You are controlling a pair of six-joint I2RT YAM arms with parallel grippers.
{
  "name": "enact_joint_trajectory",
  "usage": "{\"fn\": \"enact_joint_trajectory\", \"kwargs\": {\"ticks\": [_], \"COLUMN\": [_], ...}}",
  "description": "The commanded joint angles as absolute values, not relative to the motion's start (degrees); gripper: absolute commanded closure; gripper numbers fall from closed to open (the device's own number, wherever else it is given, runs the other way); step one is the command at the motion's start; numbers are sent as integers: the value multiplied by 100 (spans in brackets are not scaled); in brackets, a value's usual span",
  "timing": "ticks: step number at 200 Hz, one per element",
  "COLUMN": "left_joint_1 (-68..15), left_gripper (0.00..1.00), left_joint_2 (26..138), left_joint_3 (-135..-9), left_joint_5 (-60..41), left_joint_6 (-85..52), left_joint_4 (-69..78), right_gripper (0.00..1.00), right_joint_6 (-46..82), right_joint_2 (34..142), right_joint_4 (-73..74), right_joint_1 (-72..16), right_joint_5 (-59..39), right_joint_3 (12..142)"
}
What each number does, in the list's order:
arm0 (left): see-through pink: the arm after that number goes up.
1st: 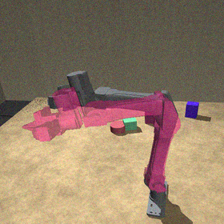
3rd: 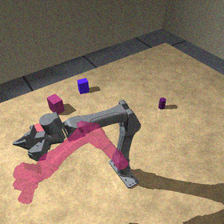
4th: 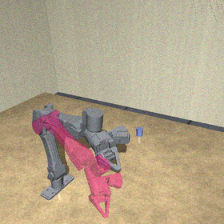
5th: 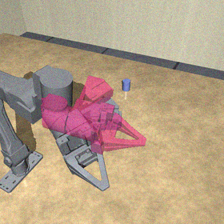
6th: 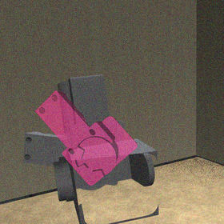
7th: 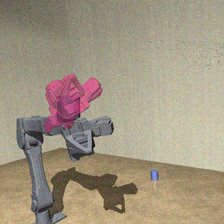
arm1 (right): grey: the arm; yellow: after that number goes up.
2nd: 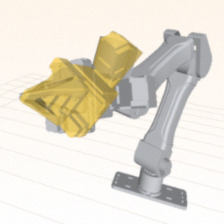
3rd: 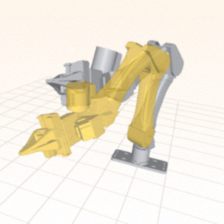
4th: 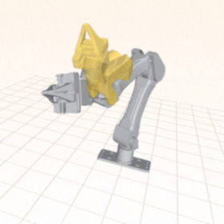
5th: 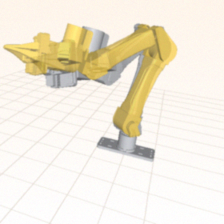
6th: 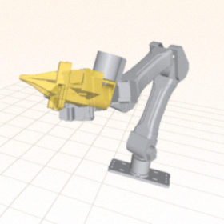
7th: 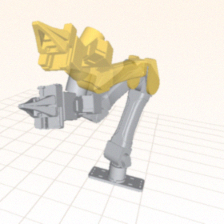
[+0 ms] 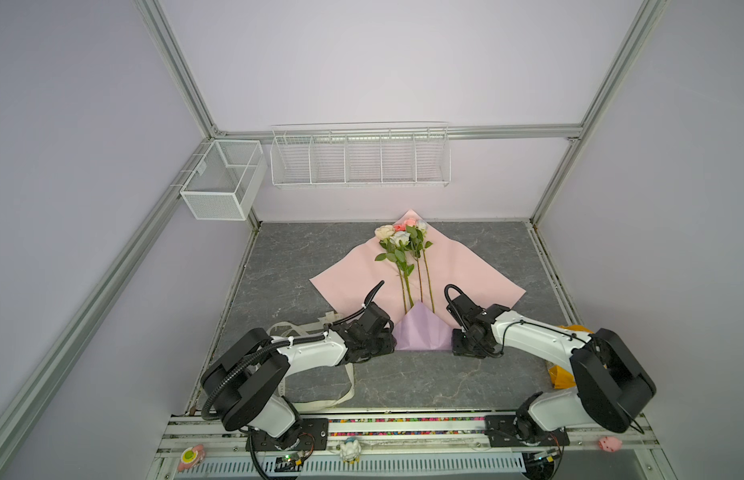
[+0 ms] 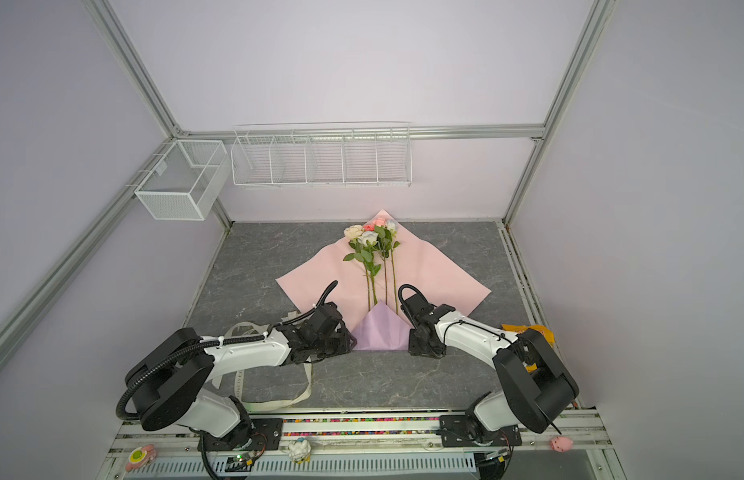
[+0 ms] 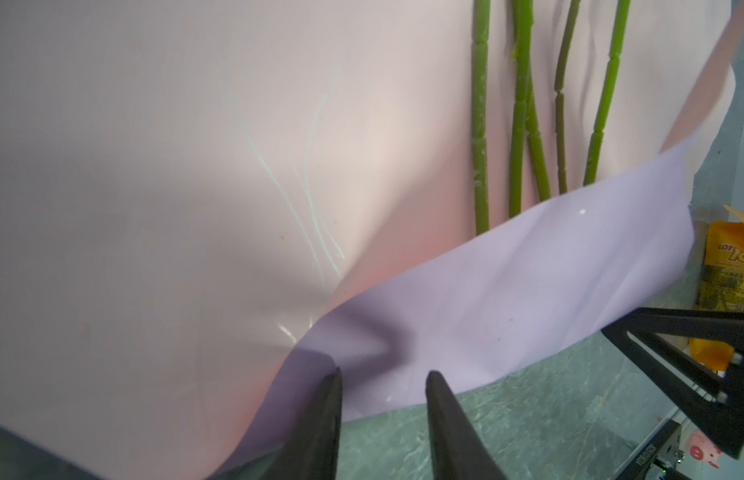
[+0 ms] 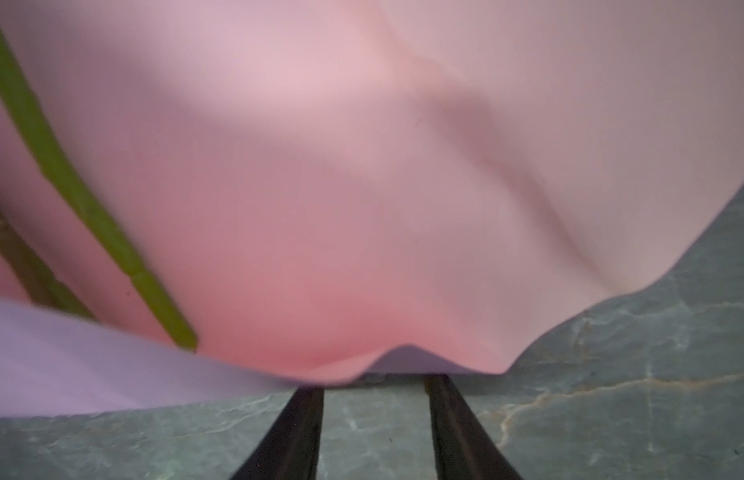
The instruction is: Tie the bouquet of fake flowers
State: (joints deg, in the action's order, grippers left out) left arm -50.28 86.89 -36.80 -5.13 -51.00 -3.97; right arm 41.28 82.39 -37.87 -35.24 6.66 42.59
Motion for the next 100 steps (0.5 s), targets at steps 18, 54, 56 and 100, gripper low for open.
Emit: {"fn": "enact_joint_trajectory", "kwargs": {"ticks": [18, 54, 56, 100], "left_joint_1": [-5027, -5025, -5027, -5023], "left_gripper": [67, 68, 68, 68], "left_joint_2": [8719, 8726, 8727, 8615], "left_joint_3": [-3542, -3612, -3619, -3674], "left_joint_5": [-254, -272, -279, -292], "left_joint_6": [-5212, -5214, -5217, -5194], "left_joint_4": [-879, -910, -913, -1033], "right_gripper": [57, 67, 68, 71], "right_joint_6": [3816, 3984, 3989, 4235], "right_joint_2": [7140, 7349, 7394, 8266], "right_joint_4": [-3276, -2872, -2863, -3173], "right_joint_1": [-3722, -3818, -3822, -3870], "right_joint_5": [-109, -413, -422, 244], "right_joint_3": [4315, 4331, 4341, 4616]}}
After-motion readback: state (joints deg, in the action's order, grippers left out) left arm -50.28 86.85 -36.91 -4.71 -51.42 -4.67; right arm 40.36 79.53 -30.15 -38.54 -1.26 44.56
